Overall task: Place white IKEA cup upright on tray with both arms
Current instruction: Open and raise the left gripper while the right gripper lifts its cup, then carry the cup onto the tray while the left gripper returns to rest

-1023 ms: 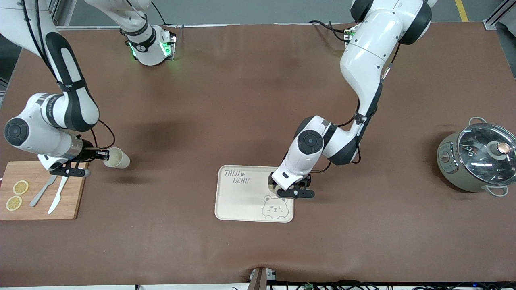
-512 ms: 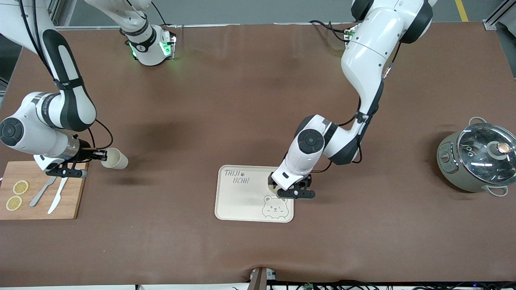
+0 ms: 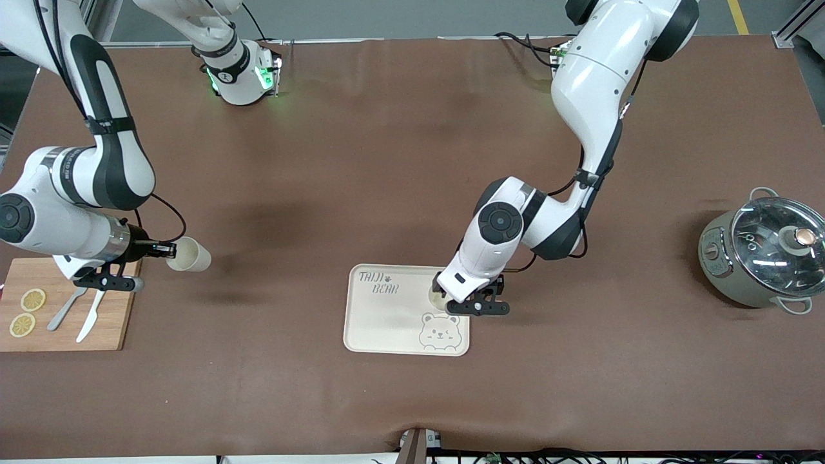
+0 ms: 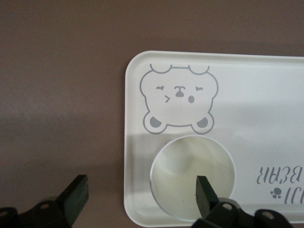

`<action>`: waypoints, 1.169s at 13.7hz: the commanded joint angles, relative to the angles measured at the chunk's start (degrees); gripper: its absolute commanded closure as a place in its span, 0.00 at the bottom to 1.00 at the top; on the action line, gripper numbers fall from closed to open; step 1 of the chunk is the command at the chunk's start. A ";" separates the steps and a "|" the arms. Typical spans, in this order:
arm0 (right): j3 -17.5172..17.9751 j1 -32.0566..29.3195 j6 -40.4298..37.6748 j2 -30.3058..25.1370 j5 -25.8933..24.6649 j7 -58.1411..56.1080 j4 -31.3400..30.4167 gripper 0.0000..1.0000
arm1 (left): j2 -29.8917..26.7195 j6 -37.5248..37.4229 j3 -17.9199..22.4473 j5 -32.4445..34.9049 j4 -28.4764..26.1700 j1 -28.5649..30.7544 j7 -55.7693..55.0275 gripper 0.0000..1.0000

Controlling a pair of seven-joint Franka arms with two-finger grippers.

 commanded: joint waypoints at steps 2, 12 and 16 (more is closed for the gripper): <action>-0.10 2.84 -2.70 -0.53 -0.23 6.36 2.64 1.00 | -4.51 -5.41 0.10 1.75 -1.52 -0.16 -1.26 0.00; -0.02 13.12 -2.53 3.94 4.07 32.64 12.66 1.00 | -21.12 -24.14 -0.17 1.04 -7.31 8.43 15.14 0.00; -0.10 18.04 -2.18 7.55 4.43 43.19 15.74 1.00 | -25.78 -29.50 -0.17 0.96 -8.46 14.85 24.73 0.00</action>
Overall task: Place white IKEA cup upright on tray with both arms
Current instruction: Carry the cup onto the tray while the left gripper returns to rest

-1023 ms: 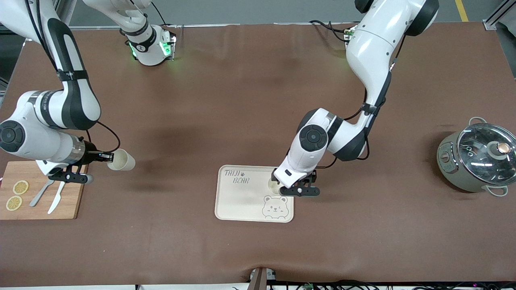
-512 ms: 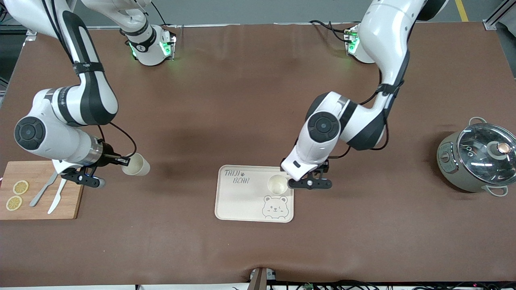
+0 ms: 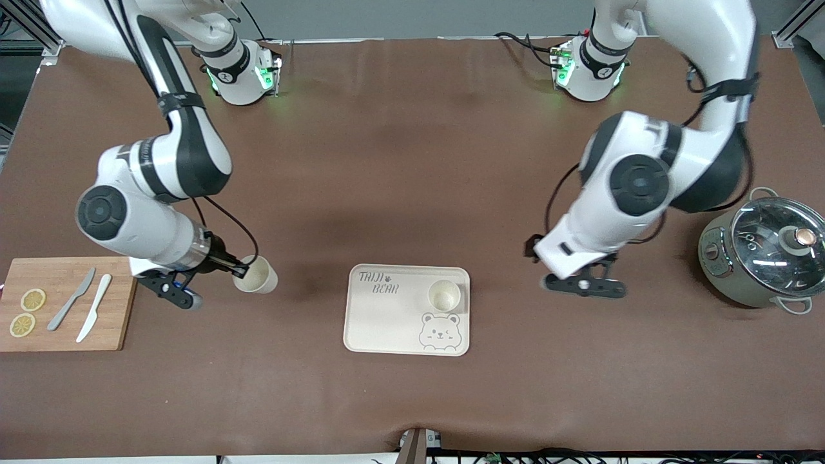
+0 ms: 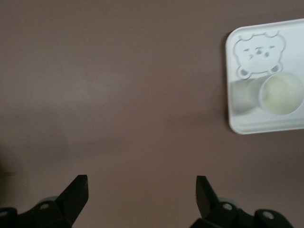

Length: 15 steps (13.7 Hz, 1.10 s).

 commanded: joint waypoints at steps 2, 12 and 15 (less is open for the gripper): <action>-0.41 3.56 -0.70 3.39 0.75 8.48 4.14 1.00 | -6.02 -1.47 -0.34 0.95 -5.26 4.66 5.98 0.00; -0.50 14.29 5.17 16.04 0.66 25.45 14.95 1.00 | -14.37 -1.90 -0.34 -1.16 -9.67 11.27 12.06 0.00; -0.50 15.09 8.00 17.80 0.57 27.58 14.95 1.00 | -16.04 -2.52 -0.25 -1.16 -11.15 11.53 12.06 0.00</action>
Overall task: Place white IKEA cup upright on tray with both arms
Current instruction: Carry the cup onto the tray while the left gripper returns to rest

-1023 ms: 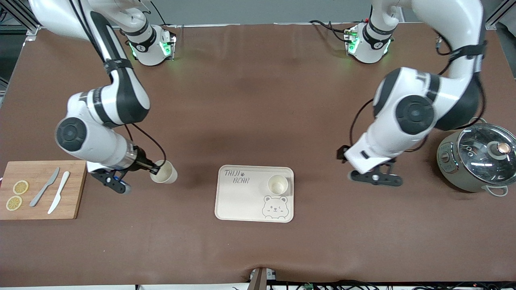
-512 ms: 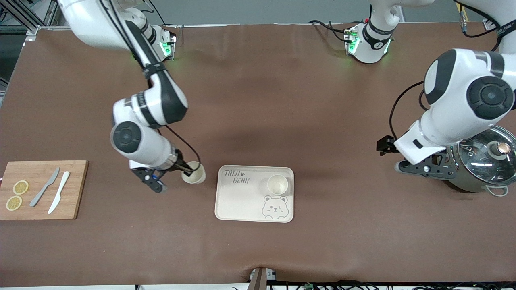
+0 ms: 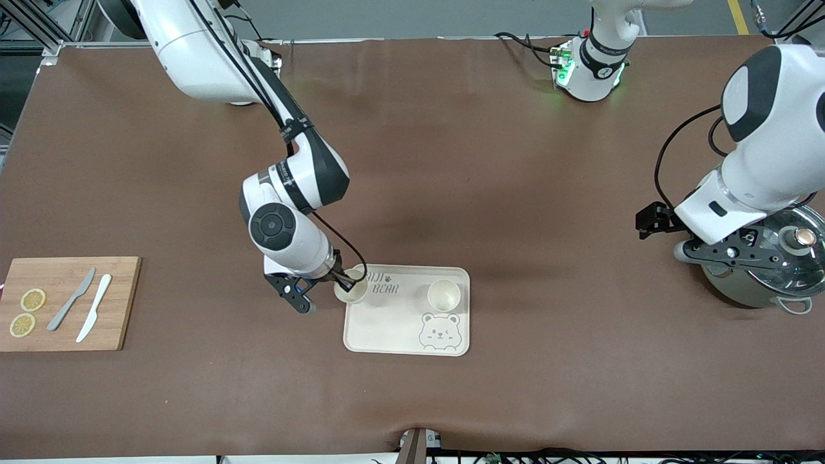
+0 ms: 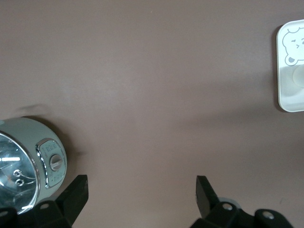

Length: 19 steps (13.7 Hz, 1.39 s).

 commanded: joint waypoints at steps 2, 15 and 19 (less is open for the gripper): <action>-0.43 1.22 0.36 2.68 0.42 2.08 2.01 1.00 | -4.52 -0.36 -0.32 -0.98 -6.00 0.61 1.07 0.00; -0.52 2.81 4.67 5.76 1.04 2.44 1.84 0.93 | -19.99 -0.09 0.21 -7.74 -18.23 2.46 1.24 0.00; -0.52 2.72 4.05 5.67 0.78 1.91 1.92 0.00 | -20.17 -0.09 0.38 -7.74 -18.23 2.55 1.24 0.00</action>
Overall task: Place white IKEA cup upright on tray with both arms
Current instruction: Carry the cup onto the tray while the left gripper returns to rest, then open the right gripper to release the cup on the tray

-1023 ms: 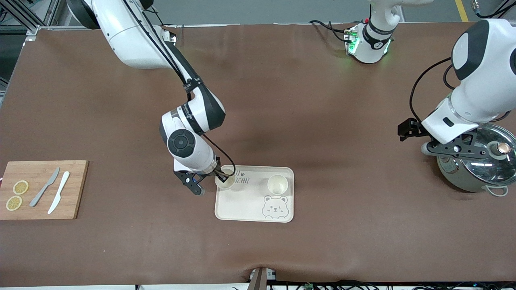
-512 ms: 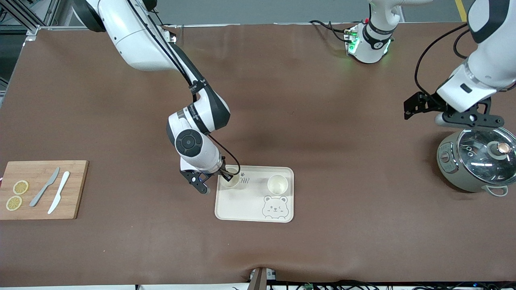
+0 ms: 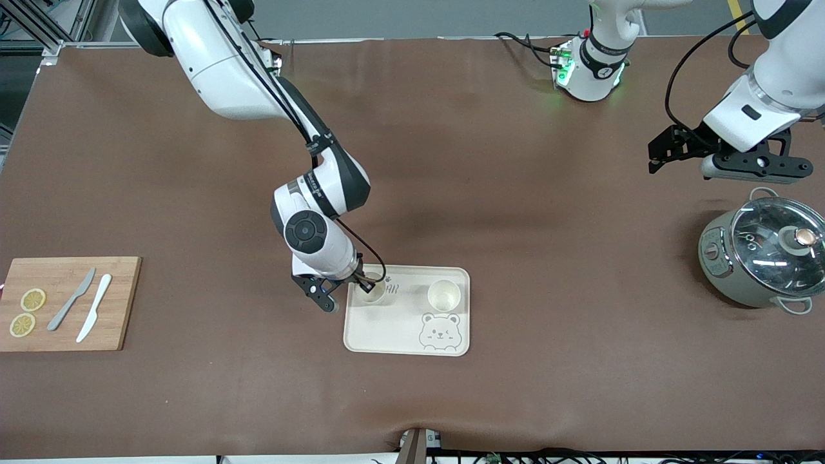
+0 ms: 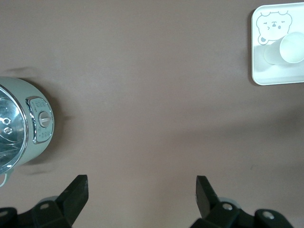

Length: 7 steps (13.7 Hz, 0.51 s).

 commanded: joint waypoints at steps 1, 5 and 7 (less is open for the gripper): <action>-0.51 0.60 -0.70 0.63 0.23 0.41 1.73 0.00 | -1.37 0.36 0.26 -1.37 -1.43 0.47 1.20 0.00; -0.60 0.69 -2.89 -0.60 0.40 0.32 1.91 0.00 | -1.37 0.54 0.26 -1.37 -1.69 0.91 1.11 0.00; -0.68 0.33 -8.76 -0.87 0.31 0.23 5.31 0.00 | -1.37 0.89 0.26 -1.37 -1.52 1.09 1.11 0.00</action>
